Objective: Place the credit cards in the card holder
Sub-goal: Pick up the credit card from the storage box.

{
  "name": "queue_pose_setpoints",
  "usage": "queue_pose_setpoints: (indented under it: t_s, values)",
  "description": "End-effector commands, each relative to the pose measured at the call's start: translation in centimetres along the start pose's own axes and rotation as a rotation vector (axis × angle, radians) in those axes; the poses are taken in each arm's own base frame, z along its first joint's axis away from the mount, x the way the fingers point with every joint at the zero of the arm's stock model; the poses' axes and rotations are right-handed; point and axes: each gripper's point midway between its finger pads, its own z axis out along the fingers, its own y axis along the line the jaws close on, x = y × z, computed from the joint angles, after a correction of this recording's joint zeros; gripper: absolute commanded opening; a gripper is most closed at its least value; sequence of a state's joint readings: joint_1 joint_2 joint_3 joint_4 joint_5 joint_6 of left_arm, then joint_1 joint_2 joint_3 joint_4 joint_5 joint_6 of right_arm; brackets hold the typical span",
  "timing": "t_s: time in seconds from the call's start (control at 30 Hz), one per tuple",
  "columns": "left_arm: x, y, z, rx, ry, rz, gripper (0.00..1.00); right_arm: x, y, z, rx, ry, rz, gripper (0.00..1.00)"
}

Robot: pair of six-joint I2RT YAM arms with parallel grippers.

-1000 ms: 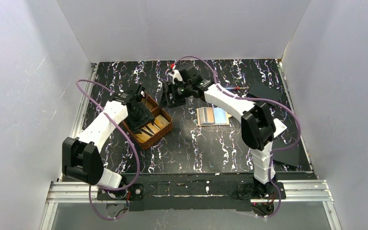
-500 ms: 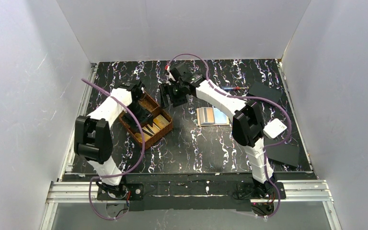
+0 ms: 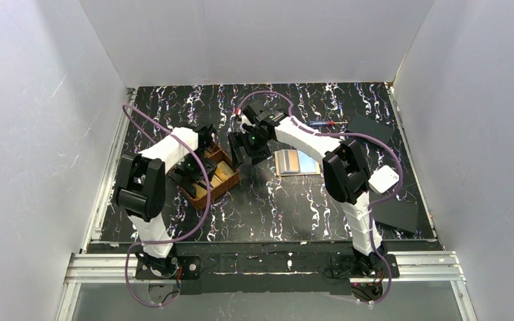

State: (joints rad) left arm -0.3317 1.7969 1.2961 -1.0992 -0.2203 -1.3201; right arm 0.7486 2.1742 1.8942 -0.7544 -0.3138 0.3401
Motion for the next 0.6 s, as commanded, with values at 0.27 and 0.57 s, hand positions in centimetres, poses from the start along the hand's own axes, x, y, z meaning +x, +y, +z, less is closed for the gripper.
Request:
queue_pose_setpoints:
  t_s: [0.27,0.57]
  values:
    - [-0.3,-1.4,3.7,0.070,-0.075,-0.181,0.90,-0.9,1.4,-1.8,-0.108,-0.031,0.027,0.94]
    - [0.5,-2.3,5.8,0.083,-0.050,-0.178,0.68,-0.9,1.5,-2.5,-0.116,-0.044,0.036,0.93]
